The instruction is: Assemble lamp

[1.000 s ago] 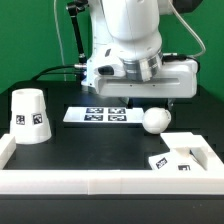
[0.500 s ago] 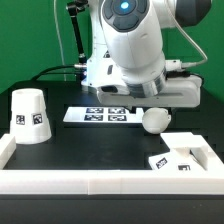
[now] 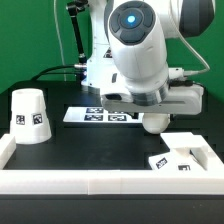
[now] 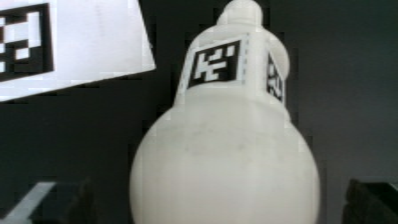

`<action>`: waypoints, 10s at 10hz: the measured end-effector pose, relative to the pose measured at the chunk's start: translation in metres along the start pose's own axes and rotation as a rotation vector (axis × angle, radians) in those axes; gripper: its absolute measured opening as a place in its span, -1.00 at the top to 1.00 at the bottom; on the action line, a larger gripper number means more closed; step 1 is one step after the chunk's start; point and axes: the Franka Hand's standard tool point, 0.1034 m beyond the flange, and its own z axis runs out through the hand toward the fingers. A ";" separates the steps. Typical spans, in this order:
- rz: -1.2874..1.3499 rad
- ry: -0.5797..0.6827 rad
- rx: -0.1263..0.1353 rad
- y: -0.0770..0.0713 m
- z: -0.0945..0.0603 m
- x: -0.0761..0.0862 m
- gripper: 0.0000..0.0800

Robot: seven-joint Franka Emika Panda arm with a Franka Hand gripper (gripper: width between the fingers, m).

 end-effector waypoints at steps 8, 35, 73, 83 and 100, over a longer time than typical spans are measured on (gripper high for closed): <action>-0.001 -0.002 -0.023 -0.002 0.023 -0.002 -0.44; -0.471 1.012 -0.170 0.012 -0.180 0.031 -0.44; -0.711 1.202 -0.270 -0.074 -0.184 0.062 -0.44; -0.707 1.228 -0.277 -0.065 -0.167 0.062 -0.70; -0.709 0.712 -0.274 -0.077 -0.167 0.048 -0.75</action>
Offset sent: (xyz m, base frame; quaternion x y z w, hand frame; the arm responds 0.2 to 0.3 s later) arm -0.0120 0.0042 -0.0144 -0.0208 0.0060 0.0140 0.9997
